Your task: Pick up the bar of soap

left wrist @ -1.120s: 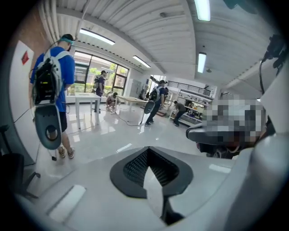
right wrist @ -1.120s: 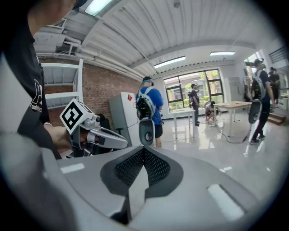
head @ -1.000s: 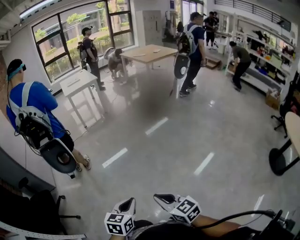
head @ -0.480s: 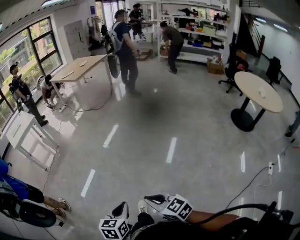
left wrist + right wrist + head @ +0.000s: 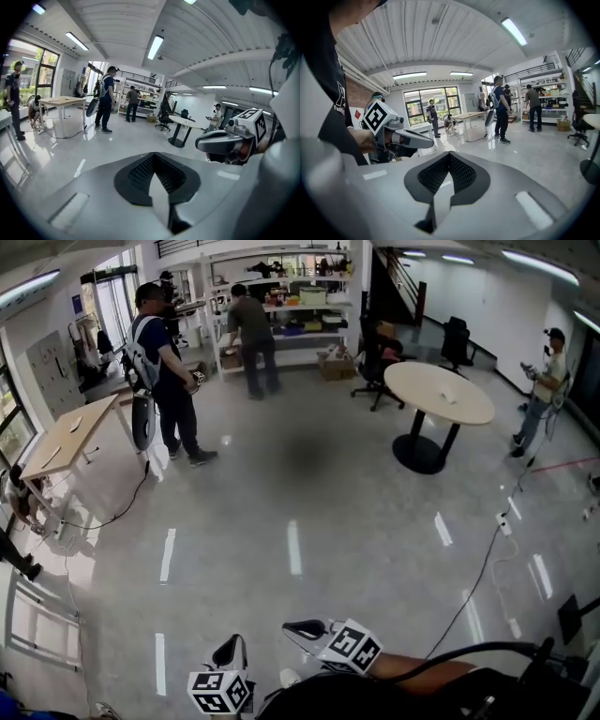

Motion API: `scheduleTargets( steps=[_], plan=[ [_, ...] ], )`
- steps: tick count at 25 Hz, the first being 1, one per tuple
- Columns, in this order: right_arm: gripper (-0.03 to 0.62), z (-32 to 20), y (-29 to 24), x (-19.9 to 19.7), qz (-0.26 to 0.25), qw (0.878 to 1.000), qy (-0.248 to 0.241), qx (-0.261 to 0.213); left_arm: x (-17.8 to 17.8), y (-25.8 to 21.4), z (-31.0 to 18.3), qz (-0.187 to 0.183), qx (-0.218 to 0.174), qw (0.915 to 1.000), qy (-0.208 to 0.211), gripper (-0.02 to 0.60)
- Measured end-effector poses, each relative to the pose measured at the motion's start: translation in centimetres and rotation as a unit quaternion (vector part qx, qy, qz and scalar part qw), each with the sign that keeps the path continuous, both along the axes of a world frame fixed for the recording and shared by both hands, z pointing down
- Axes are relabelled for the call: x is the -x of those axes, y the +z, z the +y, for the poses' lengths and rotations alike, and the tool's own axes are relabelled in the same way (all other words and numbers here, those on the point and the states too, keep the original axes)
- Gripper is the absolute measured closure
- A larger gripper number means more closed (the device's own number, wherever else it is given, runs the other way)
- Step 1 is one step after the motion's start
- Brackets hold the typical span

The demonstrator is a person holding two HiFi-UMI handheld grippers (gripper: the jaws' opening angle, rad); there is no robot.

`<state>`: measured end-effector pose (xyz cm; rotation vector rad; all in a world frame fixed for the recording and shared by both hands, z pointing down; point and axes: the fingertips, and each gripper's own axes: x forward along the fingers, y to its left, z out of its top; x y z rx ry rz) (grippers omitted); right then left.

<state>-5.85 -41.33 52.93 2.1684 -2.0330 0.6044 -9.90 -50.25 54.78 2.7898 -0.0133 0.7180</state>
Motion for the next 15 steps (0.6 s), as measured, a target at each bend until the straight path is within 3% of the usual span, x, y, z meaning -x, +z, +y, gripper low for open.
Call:
scheduleTargets(
  steps=[6, 15],
  plan=[
    [0.588, -1.2, -0.1, -4.7, 0.004, 0.997, 0.078, 0.006, -5.7, 1.3, -2.6, -0.019, 0.007, 0.9974, 0.07, 0.574],
    [0.588, 4.4, 0.9, -13.8, -0.009, 0.986, 0.168, 0.003, -16.3, 2.0, 2.9, -0.027, 0.007, 0.9865, 0.161, 0.574]
  ],
)
